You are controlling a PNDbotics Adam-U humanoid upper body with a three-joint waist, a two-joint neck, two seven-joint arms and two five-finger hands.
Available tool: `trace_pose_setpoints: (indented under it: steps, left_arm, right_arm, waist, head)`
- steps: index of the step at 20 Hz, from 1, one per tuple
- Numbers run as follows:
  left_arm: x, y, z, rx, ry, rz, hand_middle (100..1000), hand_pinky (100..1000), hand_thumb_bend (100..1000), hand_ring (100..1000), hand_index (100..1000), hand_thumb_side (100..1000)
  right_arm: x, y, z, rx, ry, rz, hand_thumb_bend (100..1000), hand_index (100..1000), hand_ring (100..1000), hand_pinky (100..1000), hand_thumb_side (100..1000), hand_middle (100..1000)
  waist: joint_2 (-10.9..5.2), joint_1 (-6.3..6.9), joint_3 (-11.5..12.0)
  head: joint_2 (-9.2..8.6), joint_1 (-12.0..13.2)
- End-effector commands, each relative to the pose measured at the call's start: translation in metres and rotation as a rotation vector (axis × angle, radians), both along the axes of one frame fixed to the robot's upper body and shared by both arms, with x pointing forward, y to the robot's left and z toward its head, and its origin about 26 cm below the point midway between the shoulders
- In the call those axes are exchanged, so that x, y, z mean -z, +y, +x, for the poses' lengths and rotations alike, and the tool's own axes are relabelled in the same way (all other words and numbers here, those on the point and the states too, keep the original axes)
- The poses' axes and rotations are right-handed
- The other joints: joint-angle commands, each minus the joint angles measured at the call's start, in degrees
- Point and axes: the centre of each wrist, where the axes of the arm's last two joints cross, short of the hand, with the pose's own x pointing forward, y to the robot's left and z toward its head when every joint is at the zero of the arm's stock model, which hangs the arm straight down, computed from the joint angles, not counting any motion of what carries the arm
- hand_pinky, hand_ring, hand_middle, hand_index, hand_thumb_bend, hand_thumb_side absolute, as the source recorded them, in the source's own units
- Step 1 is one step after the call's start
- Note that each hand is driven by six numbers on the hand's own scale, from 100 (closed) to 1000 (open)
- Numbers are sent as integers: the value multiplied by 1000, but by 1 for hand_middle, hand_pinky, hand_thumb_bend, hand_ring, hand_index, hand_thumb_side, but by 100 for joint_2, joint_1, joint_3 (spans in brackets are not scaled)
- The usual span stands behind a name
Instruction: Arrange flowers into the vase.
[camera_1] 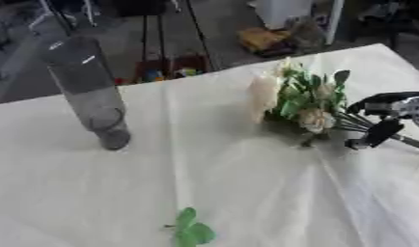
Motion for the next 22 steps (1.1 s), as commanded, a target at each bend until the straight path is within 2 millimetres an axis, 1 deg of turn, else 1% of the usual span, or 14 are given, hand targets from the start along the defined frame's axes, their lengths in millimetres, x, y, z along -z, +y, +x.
trace_pose_setpoints:
  steps: [1,3,4,7,10,13,18,20,22]
  left_arm:
    - [-7,1,-2,-5,-28,4,880,902,419,1000,967,1000]
    - [-7,1,-2,-4,-27,2,880,902,419,1000,967,1000]
    - [-7,1,-2,-4,-28,2,880,902,419,1000,967,1000]
    - [-6,1,-2,-3,-26,2,880,902,419,1000,967,1000]
    - [-6,0,-2,-2,-25,2,880,903,418,1000,967,1000]
    - [-6,0,-2,-1,-25,2,880,903,418,1000,967,1000]
    - [-6,0,-2,-2,-24,-1,880,903,417,1000,967,1000]
    - [-5,0,-2,-2,-24,-2,880,903,415,1000,967,1000]
    - [-5,1,-2,-4,-24,-3,879,902,414,1000,967,1000]
  right_arm:
    - [-13,-2,-2,-4,-46,-27,323,965,847,759,482,865]
    - [-12,-1,-1,-5,-72,-25,293,943,808,719,509,817]
    - [-11,-1,-1,-5,-86,-23,264,930,791,694,542,793]
    - [-9,0,-1,-4,-122,-10,237,919,783,674,573,781]
    - [-10,0,0,-3,-148,-2,188,907,777,664,605,771]
    - [-8,0,0,-3,-150,-2,198,905,776,662,582,771]
    - [-1,0,0,-4,-124,-17,231,913,778,667,507,783]
    - [0,1,-1,-13,-120,-31,234,909,770,657,491,781]
    - [1,3,-1,-24,-130,-48,217,905,758,638,487,775]
  waist:
    - [-64,-48,10]
    - [-60,-50,9]
    - [-58,-50,8]
    - [-54,-46,6]
    - [-52,-47,-1]
    - [-50,-45,-5]
    - [-43,-43,-4]
    - [-42,-45,-3]
    - [-43,-49,-1]
  head:
    - [-61,24]
    - [-66,29]
    - [-68,32]
    - [-81,45]
    - [-96,45]
    - [-104,44]
    - [-121,48]
    - [-130,45]
    - [-143,45]
